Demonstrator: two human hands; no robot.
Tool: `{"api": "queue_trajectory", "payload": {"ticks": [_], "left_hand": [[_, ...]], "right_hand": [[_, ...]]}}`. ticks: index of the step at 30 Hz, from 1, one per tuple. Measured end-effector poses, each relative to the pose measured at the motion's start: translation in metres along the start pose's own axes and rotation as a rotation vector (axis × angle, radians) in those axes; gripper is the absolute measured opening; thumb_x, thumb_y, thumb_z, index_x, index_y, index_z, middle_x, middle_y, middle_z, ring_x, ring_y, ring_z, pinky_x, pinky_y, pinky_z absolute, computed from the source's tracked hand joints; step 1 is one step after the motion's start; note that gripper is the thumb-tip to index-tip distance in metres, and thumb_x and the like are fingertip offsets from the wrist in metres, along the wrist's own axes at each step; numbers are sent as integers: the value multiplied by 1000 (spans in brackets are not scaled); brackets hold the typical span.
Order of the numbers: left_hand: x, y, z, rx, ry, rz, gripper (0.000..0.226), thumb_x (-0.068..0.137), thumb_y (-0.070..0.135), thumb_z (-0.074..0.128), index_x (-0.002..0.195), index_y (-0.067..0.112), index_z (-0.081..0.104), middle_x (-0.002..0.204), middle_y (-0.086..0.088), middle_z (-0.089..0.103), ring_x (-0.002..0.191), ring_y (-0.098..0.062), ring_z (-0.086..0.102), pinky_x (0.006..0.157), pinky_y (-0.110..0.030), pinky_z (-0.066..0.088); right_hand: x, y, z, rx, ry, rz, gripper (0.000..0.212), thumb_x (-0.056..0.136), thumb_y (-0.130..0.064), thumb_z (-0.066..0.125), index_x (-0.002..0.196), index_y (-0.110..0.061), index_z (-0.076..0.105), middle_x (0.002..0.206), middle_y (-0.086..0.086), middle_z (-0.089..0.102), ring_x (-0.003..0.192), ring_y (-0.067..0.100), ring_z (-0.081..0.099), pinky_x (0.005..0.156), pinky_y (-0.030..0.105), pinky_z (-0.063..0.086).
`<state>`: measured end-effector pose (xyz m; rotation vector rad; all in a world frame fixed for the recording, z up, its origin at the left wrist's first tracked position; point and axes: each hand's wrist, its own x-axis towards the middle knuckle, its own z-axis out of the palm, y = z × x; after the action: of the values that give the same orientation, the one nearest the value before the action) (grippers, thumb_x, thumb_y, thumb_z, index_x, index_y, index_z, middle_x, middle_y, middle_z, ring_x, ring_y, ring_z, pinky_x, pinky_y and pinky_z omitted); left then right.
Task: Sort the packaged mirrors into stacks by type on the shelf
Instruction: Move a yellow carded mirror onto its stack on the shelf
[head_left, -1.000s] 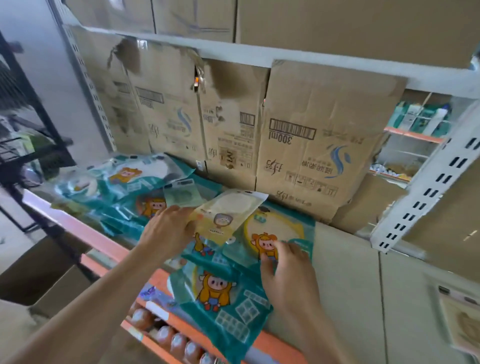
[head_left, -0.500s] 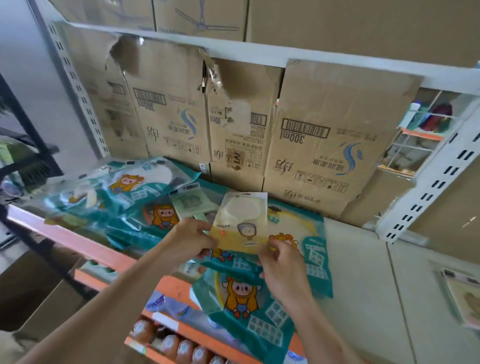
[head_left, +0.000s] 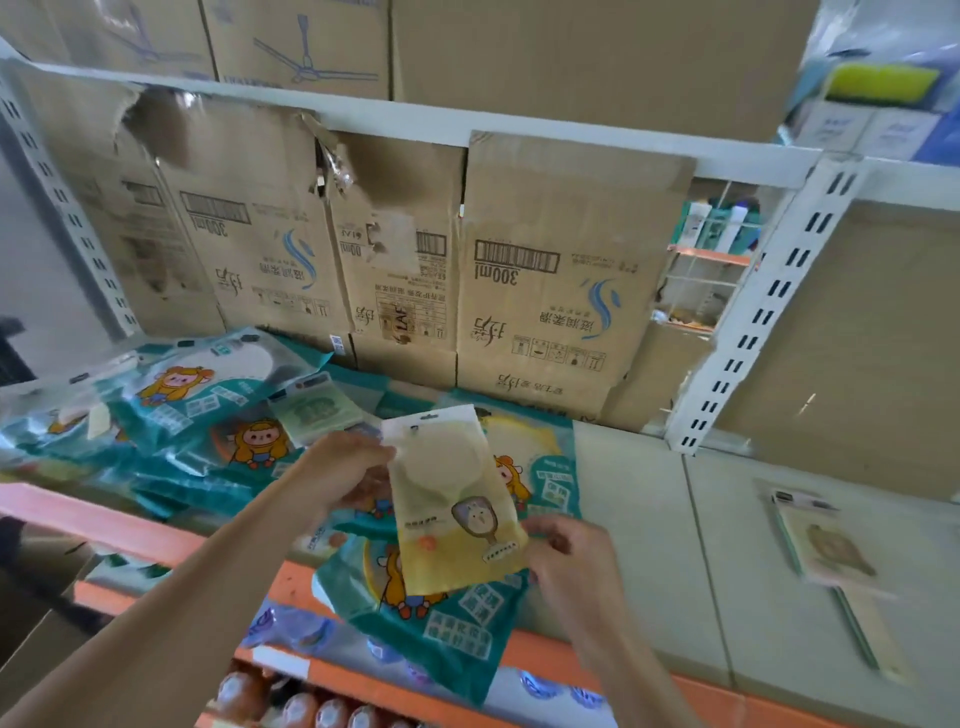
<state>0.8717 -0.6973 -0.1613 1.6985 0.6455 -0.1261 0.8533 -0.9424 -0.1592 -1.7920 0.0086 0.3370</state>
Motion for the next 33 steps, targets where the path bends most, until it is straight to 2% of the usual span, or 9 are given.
{"api": "queue_trajectory", "payload": {"ticks": [2, 6, 10, 14, 16, 19, 24, 26, 33], "left_hand": [[3, 4, 5, 15, 26, 1, 17, 89, 18, 60, 99, 6, 64, 93, -20, 72, 78, -29, 66, 75, -37, 52], [5, 9, 22, 117, 86, 7, 16, 87, 22, 63, 90, 6, 65, 81, -16, 72, 61, -22, 60, 50, -25, 40], [3, 10, 40, 99, 97, 55, 12, 84, 13, 65, 86, 1, 66, 73, -21, 69, 61, -27, 59, 57, -33, 42], [0, 11, 47, 113, 177, 103, 7, 89, 14, 60, 91, 8, 59, 70, -12, 62, 42, -16, 50, 33, -20, 34], [0, 11, 46, 91, 201, 129, 11, 90, 17, 62, 97, 10, 60, 76, -15, 64, 49, -19, 50, 40, -23, 38], [-6, 14, 51, 71, 184, 170, 8, 91, 18, 63, 84, 15, 60, 80, -14, 66, 57, -20, 56, 54, -30, 41], [-17, 25, 80, 12, 102, 216, 11, 91, 20, 62, 95, 10, 62, 82, -9, 68, 66, -19, 61, 60, -29, 49], [-21, 27, 96, 1, 66, 220, 12, 91, 19, 62, 97, 8, 62, 81, -9, 68, 66, -18, 60, 62, -29, 51], [-52, 37, 166, 1, -98, 273, 13, 92, 10, 59, 103, 2, 58, 76, -10, 63, 56, -17, 55, 45, -21, 49]], "right_hand": [[-5, 8, -10, -23, 33, -2, 36, 75, 8, 53, 58, -19, 71, 46, -8, 58, 44, 1, 47, 44, 16, 36], [-17, 27, -28, -79, 52, 33, 27, 75, 5, 49, 66, -12, 69, 43, -5, 53, 43, 7, 42, 42, 18, 31], [-24, 42, -36, -65, -8, 96, 20, 79, 0, 54, 68, -9, 68, 44, -4, 51, 41, 8, 40, 43, 21, 32], [-25, 60, -35, -232, 21, 56, 28, 80, -13, 60, 52, -13, 53, 48, 2, 48, 46, 13, 36, 42, 22, 26], [-29, 63, -37, -288, 38, 12, 34, 80, -12, 58, 48, -12, 49, 46, 1, 45, 44, 10, 35, 43, 24, 27], [-42, 65, -48, -150, 49, 13, 44, 83, -2, 55, 42, -16, 48, 38, -2, 46, 34, 8, 36, 38, 19, 28], [-67, 72, -74, 87, 86, 42, 23, 88, 1, 51, 68, 3, 60, 44, 2, 50, 38, 11, 38, 39, 21, 31], [-78, 76, -87, 134, 116, 45, 22, 90, -1, 52, 70, 2, 61, 47, 4, 50, 40, 11, 38, 40, 21, 31], [-125, 98, -132, 197, 251, 75, 26, 92, -1, 53, 68, -7, 59, 49, 3, 53, 40, 9, 41, 42, 20, 32]]}}
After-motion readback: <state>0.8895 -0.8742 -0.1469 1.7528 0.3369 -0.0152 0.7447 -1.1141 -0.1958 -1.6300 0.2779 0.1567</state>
